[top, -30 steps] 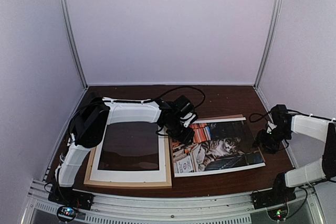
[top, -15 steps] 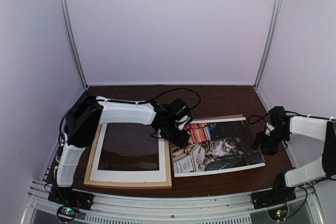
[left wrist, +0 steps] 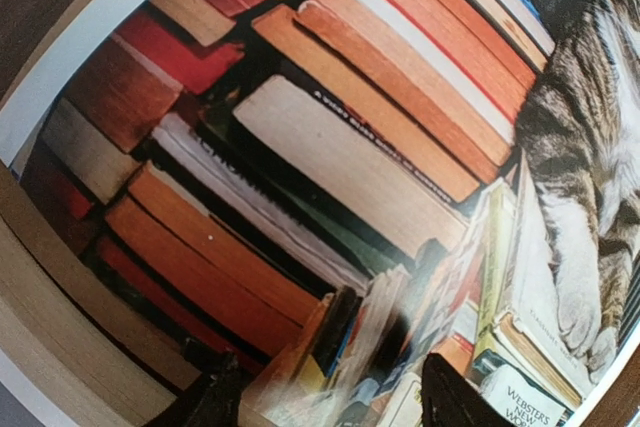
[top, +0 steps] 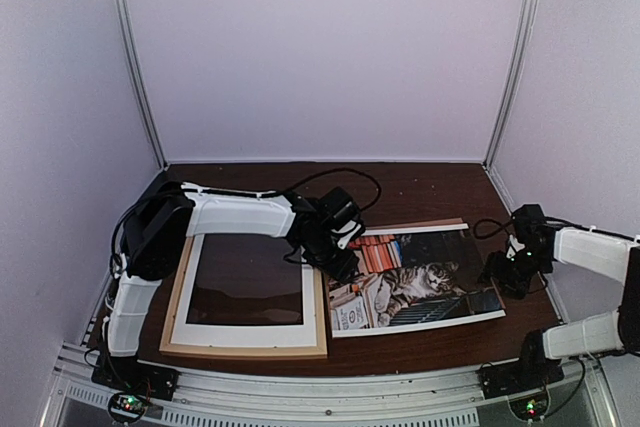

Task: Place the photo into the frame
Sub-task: Rotate the photo at the center of the board.

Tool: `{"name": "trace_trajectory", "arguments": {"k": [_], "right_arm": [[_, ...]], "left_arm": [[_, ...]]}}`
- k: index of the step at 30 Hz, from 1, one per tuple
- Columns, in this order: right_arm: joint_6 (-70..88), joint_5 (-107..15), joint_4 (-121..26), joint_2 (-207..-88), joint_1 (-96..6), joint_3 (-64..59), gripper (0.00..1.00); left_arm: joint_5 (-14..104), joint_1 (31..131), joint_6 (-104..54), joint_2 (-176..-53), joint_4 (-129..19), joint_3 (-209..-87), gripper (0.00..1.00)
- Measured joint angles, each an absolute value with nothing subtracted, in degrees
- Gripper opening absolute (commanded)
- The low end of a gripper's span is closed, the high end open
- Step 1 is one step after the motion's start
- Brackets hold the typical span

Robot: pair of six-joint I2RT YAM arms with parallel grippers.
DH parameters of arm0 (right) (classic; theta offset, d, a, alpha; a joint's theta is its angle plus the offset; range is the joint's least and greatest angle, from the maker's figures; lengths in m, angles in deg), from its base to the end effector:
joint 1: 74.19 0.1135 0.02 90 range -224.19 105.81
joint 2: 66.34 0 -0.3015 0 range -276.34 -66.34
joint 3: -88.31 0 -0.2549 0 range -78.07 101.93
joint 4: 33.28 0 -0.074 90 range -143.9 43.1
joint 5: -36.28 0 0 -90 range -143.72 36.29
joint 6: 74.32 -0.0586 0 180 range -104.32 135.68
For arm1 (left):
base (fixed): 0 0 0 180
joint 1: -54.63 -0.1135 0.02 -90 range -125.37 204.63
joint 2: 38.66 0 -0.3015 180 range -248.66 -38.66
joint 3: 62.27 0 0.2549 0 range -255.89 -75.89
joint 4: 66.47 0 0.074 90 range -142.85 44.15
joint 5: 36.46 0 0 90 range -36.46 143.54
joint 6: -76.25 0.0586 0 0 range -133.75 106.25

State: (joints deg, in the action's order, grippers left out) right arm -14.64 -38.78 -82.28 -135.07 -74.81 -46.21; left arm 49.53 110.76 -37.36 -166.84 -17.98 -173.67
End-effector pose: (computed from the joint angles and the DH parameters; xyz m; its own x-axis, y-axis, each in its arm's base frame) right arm 0.1848 0.0131 0.1694 -0.8565 0.4971 -0.1392 0.4220 0.8295 0.3659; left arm 0.2785 -0.4223 0.1566 -0.8021 0.4781 -0.3579 0.5711 0.7892 -0.2258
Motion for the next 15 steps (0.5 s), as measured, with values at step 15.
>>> {"name": "trace_trajectory", "arguments": {"k": [15], "right_arm": [[-23.8,-46.08,-89.77,-122.28,-66.5,-50.26,0.75]], "left_arm": [[44.89,110.55,-35.68,-166.84,-14.44,-174.65,0.57]]}}
